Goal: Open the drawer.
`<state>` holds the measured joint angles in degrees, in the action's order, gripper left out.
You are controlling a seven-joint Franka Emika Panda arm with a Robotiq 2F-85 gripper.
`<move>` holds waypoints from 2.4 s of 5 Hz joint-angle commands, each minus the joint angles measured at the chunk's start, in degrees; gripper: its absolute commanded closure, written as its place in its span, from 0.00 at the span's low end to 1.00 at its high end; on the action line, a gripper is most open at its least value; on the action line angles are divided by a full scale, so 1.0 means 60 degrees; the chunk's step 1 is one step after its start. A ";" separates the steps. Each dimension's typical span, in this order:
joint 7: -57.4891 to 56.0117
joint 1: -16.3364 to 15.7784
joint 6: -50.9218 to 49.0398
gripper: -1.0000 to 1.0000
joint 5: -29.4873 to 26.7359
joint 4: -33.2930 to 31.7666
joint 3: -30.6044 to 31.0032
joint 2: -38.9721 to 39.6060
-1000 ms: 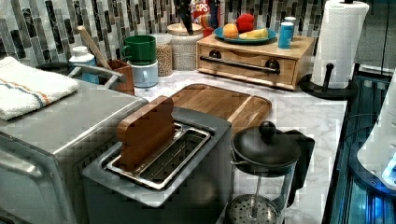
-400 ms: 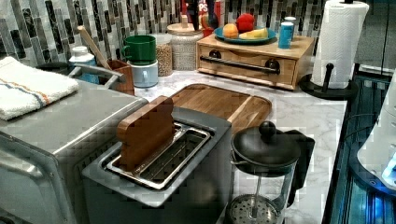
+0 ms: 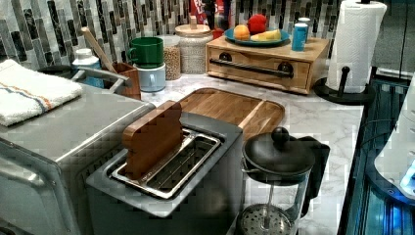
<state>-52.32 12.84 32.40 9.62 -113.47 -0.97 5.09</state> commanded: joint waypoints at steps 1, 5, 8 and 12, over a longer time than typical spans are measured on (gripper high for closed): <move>-0.0792 0.0162 0.0781 0.00 -0.0021 -0.0700 -0.0264 0.0468; -0.0948 0.0549 0.3008 0.00 -0.0065 -0.1578 -0.0387 0.1450; -0.0113 0.0438 0.3562 0.00 0.1057 -0.1745 -0.0716 0.1395; 0.0303 0.0370 0.4209 0.00 -0.0038 -0.1698 -0.0309 0.2265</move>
<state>-54.30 17.23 56.15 11.36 -123.88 -4.30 18.04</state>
